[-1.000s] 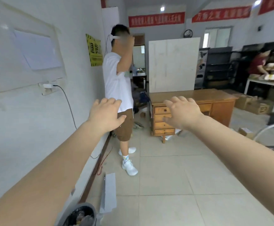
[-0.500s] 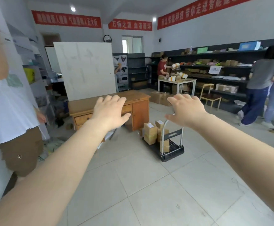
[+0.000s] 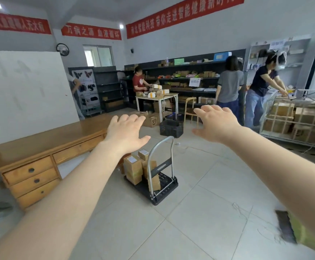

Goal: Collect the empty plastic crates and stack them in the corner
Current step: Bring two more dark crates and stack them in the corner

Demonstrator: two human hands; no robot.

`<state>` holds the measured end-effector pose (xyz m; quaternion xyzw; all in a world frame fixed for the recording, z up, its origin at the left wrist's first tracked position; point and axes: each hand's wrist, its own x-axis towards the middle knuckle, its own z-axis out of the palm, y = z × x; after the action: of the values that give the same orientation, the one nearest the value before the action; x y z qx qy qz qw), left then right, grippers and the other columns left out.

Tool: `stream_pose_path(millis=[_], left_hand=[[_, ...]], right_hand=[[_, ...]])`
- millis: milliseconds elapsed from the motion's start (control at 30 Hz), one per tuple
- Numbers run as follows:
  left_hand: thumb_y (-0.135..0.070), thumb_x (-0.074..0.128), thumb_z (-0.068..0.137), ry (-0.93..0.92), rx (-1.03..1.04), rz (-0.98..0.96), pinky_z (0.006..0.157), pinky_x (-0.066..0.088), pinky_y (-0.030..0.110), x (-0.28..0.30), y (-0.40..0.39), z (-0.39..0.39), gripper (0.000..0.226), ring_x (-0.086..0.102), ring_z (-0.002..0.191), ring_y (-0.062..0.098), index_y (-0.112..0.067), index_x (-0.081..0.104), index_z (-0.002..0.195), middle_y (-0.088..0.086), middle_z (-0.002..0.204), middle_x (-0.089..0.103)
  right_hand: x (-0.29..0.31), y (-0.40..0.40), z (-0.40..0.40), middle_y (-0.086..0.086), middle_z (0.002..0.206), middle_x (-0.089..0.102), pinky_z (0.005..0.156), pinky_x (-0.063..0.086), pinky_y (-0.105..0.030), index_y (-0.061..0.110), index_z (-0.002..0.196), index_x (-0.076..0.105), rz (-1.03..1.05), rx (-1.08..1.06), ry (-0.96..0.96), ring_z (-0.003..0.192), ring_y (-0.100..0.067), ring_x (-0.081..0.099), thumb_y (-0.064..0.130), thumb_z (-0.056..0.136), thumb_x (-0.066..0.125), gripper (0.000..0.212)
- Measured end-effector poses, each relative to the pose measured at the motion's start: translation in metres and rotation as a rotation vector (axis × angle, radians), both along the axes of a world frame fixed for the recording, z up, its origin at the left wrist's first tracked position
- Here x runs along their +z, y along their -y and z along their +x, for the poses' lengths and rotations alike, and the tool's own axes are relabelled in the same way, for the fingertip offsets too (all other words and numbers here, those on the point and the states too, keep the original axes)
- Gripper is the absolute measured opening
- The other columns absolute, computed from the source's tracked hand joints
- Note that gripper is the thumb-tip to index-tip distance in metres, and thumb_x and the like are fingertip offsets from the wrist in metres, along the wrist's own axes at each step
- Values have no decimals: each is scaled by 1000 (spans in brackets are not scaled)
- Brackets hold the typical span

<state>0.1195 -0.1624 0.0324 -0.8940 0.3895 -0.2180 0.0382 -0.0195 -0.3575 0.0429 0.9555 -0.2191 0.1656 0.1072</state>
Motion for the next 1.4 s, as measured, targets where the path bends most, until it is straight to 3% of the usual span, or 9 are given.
stream_pose_path(millis=[133,533,700,900,1400], left_hand=[[-57,41,92,-9,-111,-20,115,23,44,3,63,67,72,28,142,24,-23,19,152,1,157,28],[-56,42,93,-38,-272,-34,111,27,43,-2,300,216,67,34,137,24,-24,27,149,-2,151,36],[-57,41,92,-34,-227,-3,111,27,44,-16,403,271,66,35,136,24,-24,28,148,-1,149,38],[-55,41,93,-55,-151,24,111,27,44,-25,509,340,63,36,134,24,-24,31,146,0,146,41],[-56,43,92,-94,-69,62,111,26,44,-63,721,576,61,39,132,24,-24,35,144,-1,143,45]], right_hand=[[4,56,50,-5,150,36,109,29,-45,21,149,27,-5,-80,-20,139,-29,30,53,92,50,70],[-7,265,169,-3,138,46,102,34,-40,21,142,36,0,-240,5,132,-27,38,56,90,49,64],[-14,369,229,-4,143,43,104,32,-41,21,145,32,-7,-202,-19,134,-28,35,54,90,49,67],[-21,485,308,-5,138,47,102,35,-43,19,136,40,35,-161,-37,130,-29,39,55,90,50,59],[-55,702,551,-6,141,45,105,35,-44,19,144,36,39,-111,-150,131,-29,40,55,91,48,65]])
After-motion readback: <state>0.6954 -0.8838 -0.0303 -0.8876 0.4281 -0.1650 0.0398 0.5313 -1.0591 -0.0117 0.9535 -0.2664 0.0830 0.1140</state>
